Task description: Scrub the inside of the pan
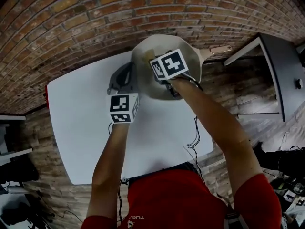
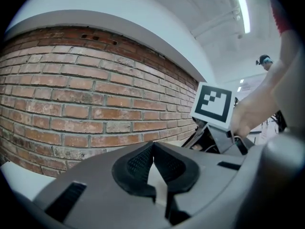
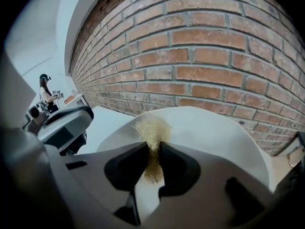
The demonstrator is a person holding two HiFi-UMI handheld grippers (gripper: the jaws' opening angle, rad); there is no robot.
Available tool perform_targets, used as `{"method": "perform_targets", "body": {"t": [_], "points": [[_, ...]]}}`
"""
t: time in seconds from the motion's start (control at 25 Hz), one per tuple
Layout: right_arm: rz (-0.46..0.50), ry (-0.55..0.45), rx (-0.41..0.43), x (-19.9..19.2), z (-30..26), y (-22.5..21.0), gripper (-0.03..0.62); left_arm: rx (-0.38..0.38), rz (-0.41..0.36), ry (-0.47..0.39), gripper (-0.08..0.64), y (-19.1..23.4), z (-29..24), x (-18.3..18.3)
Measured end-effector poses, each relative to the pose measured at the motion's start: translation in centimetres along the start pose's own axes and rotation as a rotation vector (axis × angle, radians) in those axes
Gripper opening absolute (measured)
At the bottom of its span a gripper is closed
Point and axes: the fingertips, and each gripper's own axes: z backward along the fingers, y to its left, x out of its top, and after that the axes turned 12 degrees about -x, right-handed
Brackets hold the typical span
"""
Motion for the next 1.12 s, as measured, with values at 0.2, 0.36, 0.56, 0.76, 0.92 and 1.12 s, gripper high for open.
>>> {"method": "perform_targets", "body": {"t": [0.2,0.36,0.56,0.76,0.92,1.12], "points": [[0.011,0.048,0.018,-1.0,-2.3,0.8,0.075,0.002,0.005,0.002,0.014,0.7,-0.4,-0.4],[0.003,0.075,0.024,-1.6,-3.9,1.4,0.075,-0.001,0.009,0.008,0.014,1.6,-0.6,-0.7],[0.005,0.111,-0.011,-2.6,-5.3,0.4,0.075,-0.008,0.008,-0.001,0.014,2.0,-0.5,-0.5],[-0.032,0.144,-0.094,-3.7,-5.4,-3.5,0.075,-0.015,0.018,-0.005,0.014,2.2,-0.1,-0.6],[-0.058,0.159,-0.146,-4.5,-4.7,-6.3,0.075,-0.02,0.025,-0.011,0.014,1.9,0.1,-0.5],[-0.072,0.161,-0.178,-4.9,-4.0,-7.9,0.075,-0.017,0.033,-0.019,0.014,2.0,0.4,-0.3]]}}
